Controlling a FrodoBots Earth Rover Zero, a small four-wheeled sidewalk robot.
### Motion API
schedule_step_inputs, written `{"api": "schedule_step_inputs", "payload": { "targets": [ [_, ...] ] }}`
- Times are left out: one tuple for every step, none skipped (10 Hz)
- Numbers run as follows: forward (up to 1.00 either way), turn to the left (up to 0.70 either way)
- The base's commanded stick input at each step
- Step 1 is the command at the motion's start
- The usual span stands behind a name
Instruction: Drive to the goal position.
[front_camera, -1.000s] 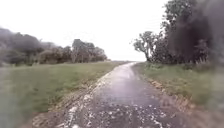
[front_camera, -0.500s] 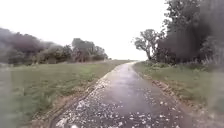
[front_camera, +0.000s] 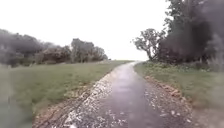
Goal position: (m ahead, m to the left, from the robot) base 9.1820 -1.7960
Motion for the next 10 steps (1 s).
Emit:
{"api": "schedule_step_inputs", "payload": {
  "targets": [
    [0.7, 0.0],
    [0.7, 0.0],
    [0.7, -0.11],
    [0.7, -0.2],
    [0.7, -0.26],
    [0.7, -0.26],
    [0.7, -0.15],
    [0.7, -0.07],
    [0.7, 0.0],
    [0.7, 0.0]
  ]
}}
